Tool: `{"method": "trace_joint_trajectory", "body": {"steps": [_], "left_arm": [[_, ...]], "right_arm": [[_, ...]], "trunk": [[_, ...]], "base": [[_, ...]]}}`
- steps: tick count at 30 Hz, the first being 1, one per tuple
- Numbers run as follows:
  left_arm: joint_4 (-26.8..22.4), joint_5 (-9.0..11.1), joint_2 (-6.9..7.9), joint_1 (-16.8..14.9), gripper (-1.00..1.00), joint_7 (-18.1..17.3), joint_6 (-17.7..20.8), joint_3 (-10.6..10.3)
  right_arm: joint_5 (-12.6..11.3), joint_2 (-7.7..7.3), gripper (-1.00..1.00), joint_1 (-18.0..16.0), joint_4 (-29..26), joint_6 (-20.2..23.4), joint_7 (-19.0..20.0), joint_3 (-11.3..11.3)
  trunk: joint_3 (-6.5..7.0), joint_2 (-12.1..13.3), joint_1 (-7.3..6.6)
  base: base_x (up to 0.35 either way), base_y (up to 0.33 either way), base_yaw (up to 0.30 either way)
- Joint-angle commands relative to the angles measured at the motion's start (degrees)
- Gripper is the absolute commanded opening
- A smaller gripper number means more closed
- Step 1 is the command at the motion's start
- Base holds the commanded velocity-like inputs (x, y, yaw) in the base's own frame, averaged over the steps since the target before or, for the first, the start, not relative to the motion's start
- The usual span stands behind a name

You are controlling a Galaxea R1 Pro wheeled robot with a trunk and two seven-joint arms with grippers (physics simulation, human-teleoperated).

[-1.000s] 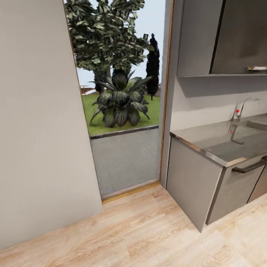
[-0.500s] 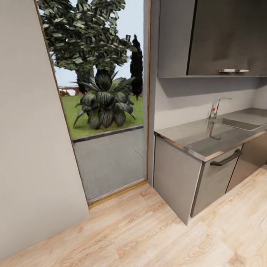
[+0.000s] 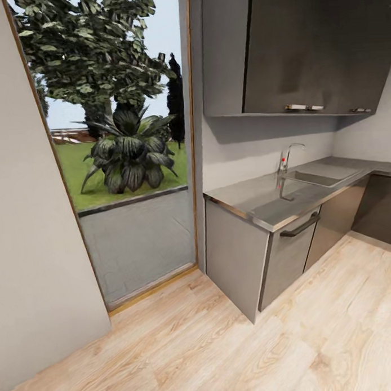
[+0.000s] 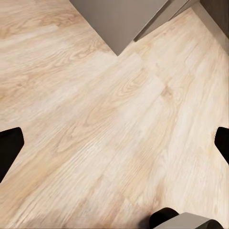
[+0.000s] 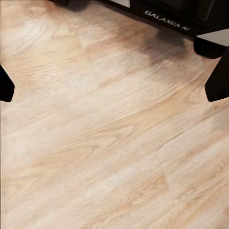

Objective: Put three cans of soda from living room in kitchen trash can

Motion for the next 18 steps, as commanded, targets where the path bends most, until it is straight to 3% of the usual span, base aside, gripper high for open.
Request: {"method": "trace_joint_trajectory", "body": {"steps": [1,18], "left_arm": [[0.00,0.00,0.00,0.00,1.00,0.00,0.00,0.00],[0.00,0.00,0.00,0.00,1.00,0.00,0.00,0.00]], "right_arm": [[0.00,0.00,1.00,0.00,0.00,0.00,-0.01,0.00],[0.00,0.00,1.00,0.01,0.00,-0.08,-0.05,0.00]], "trunk": [[0.03,0.00,0.00],[0.46,0.00,0.00]], "base": [[0.000,0.000,-0.261],[0.000,0.000,-0.261]]}}
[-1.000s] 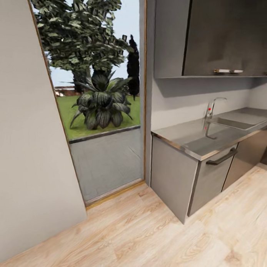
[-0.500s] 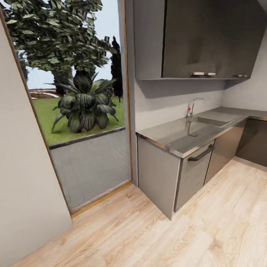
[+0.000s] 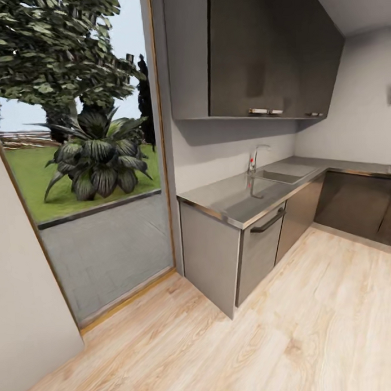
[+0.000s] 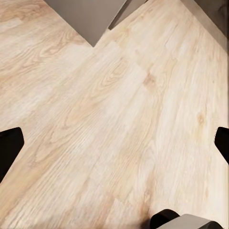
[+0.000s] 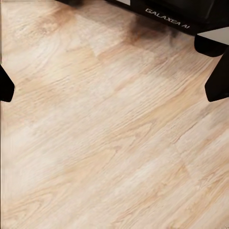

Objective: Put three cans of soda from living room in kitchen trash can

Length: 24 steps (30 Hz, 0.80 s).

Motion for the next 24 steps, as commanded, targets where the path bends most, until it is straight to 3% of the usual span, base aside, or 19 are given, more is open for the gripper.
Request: {"method": "trace_joint_trajectory", "body": {"steps": [1,24], "left_arm": [[0.00,0.00,0.00,0.00,1.00,0.00,0.00,0.00],[0.00,0.00,0.00,0.00,1.00,0.00,0.00,0.02]], "right_arm": [[0.00,0.00,1.00,0.00,0.00,0.00,0.00,0.00],[0.00,0.00,1.00,0.00,0.00,0.00,0.00,0.03]], "trunk": [[0.03,0.00,0.00],[0.63,0.00,0.00]], "base": [[0.000,0.000,-0.261],[0.000,0.000,-0.261]]}}
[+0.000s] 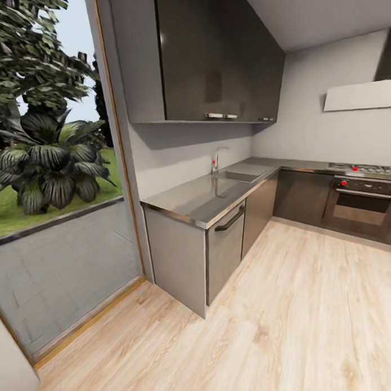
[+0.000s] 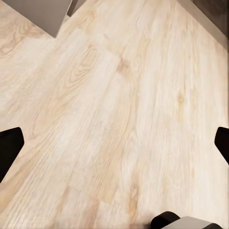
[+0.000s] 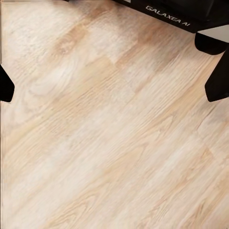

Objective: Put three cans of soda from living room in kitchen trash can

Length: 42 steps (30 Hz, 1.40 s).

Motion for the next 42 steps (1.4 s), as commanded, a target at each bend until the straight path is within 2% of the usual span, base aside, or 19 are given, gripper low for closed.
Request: {"method": "trace_joint_trajectory", "body": {"steps": [1,42], "left_arm": [[0.00,0.00,0.00,0.00,1.00,0.00,0.00,-0.01],[0.07,0.00,0.00,0.00,1.00,0.00,0.00,-0.02]], "right_arm": [[0.00,0.00,1.00,0.00,0.00,0.00,0.00,-0.01],[0.00,0.00,1.00,0.00,0.02,-0.07,0.00,0.06]], "trunk": [[0.03,0.00,0.00],[1.15,0.00,0.00]], "base": [[0.000,0.000,-0.261],[0.000,0.000,-0.261]]}}
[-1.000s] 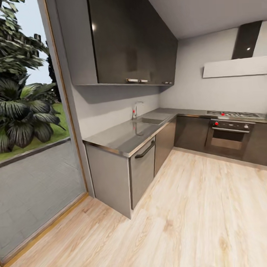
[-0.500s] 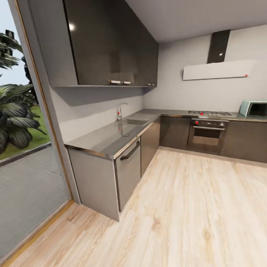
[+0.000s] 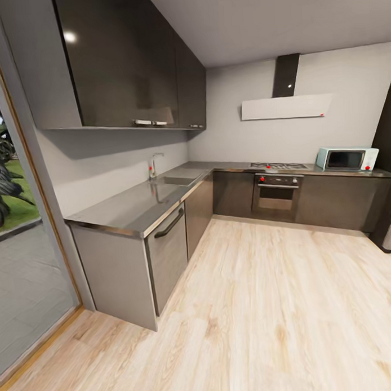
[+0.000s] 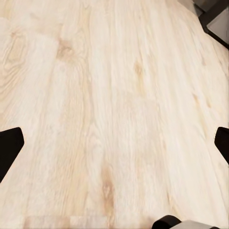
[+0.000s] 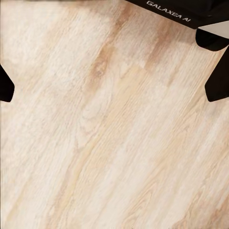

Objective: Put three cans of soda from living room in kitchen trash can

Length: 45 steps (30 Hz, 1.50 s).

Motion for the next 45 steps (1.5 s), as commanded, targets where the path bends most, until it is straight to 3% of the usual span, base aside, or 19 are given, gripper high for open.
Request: {"method": "trace_joint_trajectory", "body": {"steps": [1,45], "left_arm": [[-0.01,0.00,0.00,0.00,1.00,0.00,0.00,0.00],[0.02,0.00,0.00,0.00,1.00,0.01,0.00,0.00]], "right_arm": [[0.00,0.00,1.00,0.00,0.01,-0.01,0.00,0.00],[0.06,0.00,1.00,0.00,0.07,-0.02,0.00,0.00]], "trunk": [[0.03,0.00,0.00],[1.24,0.00,0.00]], "base": [[0.000,0.000,-0.261],[0.000,0.000,-0.261]]}}
